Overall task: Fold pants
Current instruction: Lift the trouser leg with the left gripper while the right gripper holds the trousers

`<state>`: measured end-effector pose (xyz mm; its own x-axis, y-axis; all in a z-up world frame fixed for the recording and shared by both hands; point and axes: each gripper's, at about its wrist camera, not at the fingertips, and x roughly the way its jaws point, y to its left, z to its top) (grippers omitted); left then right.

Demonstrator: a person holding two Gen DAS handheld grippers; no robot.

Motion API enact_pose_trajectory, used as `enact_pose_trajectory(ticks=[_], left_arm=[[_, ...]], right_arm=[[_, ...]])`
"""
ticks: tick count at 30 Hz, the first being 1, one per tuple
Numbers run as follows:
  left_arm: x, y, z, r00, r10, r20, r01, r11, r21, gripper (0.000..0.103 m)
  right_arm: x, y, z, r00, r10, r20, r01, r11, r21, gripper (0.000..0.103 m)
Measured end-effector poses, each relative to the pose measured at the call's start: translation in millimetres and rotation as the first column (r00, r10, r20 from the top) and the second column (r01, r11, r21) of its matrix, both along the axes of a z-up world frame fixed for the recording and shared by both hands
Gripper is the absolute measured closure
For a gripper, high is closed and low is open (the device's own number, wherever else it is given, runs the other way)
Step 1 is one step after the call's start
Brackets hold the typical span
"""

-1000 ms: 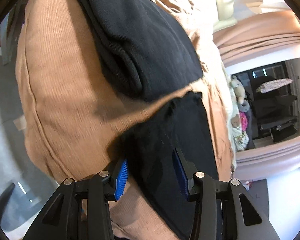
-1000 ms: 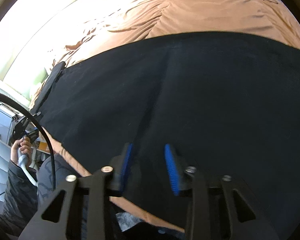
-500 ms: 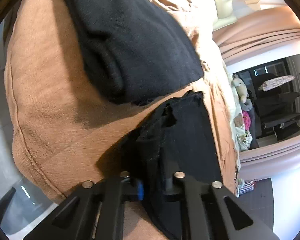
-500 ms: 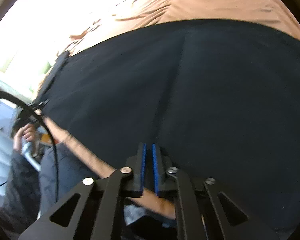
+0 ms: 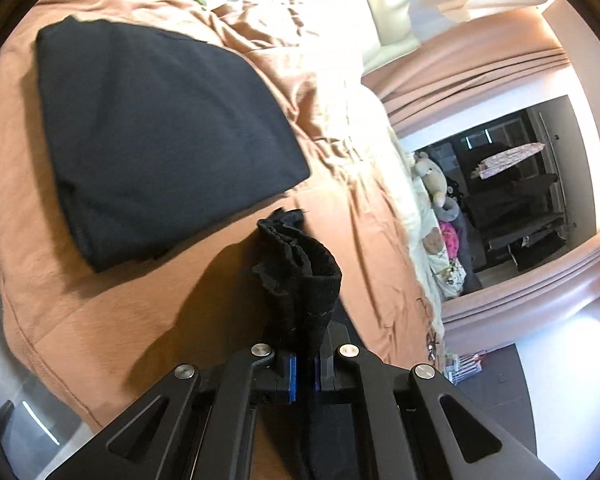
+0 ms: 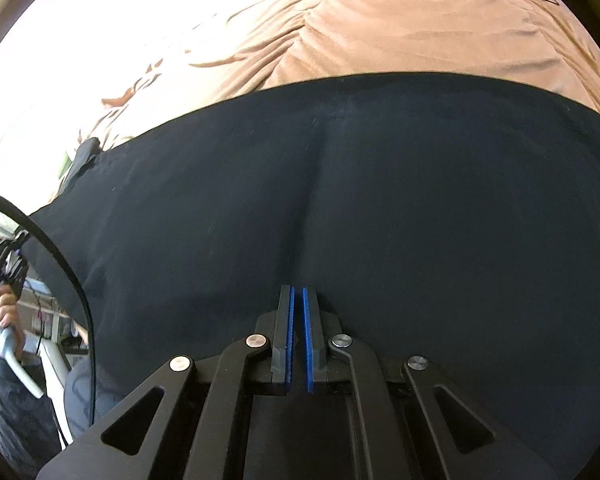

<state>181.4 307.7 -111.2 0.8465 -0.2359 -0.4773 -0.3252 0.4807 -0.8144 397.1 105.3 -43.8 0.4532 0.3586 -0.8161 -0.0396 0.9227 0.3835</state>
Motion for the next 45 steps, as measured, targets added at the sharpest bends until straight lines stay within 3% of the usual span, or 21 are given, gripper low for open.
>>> enact_pose_trajectory(ticks=[21,28,45], left_arm=[[19.5,-20.0,51.8,0.996,-0.03,0.087,0.027,0.999,0.027,0.098],[26.4,-25.6,71.1,0.991,-0.054,0.122,0.051,0.998,0.03,0.098],[38.3,-66.8,144.9,0.96,-0.157,0.232,0.137,0.986,0.098,0.099]], right_arm=[[79.5,-4.0,-5.0,1.0,-0.018,0.008,0.018,0.997,-0.074,0.102],[65.5,-4.9,-8.8,1.0,-0.002,-0.009,0.001,0.998,-0.063,0.102],[-20.6,-6.4,-16.0,0.999,0.037,-0.033,-0.035,0.997,0.061,0.102]])
